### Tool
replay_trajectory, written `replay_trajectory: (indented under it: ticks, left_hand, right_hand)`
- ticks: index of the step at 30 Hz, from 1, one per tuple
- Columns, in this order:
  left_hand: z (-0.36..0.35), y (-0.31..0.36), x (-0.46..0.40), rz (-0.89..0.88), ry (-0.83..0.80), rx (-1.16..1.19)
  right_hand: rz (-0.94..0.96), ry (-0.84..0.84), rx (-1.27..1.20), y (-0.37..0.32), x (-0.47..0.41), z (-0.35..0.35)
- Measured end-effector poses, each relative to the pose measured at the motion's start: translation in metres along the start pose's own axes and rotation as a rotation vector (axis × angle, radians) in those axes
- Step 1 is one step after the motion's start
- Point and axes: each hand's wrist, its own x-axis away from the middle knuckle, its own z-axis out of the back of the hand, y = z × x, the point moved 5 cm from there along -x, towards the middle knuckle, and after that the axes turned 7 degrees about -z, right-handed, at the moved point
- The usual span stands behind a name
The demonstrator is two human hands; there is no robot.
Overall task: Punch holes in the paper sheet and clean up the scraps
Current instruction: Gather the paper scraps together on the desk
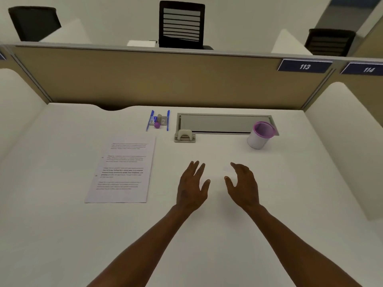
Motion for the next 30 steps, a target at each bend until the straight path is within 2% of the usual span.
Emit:
replay_trajectory:
  ticks: [3, 6, 12, 17, 22, 25, 30]
  left_hand:
    - [-0.028, 0.009, -0.005, 0.027, -0.119, -0.043]
    - [-0.049, 0.015, -0.008, 0.064, -0.179, -0.063]
    - [-0.068, 0.025, -0.024, 0.166, -0.243, -0.107]
    - [-0.067, 0.023, -0.033, 0.264, -0.199, -0.099]
    - [-0.074, 0.015, -0.038, 0.198, -0.265, -0.195]
    - [-0.08, 0.014, -0.037, 0.134, -0.295, -0.25]
    - [-0.091, 0.021, -0.022, 0.041, -0.309, -0.264]
  right_hand:
    - [-0.077, -0.001, -0.054, 0.038, -0.013, 0.024]
    - [-0.112, -0.073, -0.096, 0.065, -0.029, 0.034]
    - [0.022, -0.234, 0.001, 0.075, -0.075, 0.029]
    - [0.162, -0.35, 0.102, 0.06, -0.108, 0.012]
    - [0.249, -0.56, 0.315, 0.047, -0.12, -0.02]
    - [0.307, -0.525, 0.386, 0.046, -0.115, -0.028]
    - [0.393, -0.395, 0.322, 0.048, -0.075, -0.03]
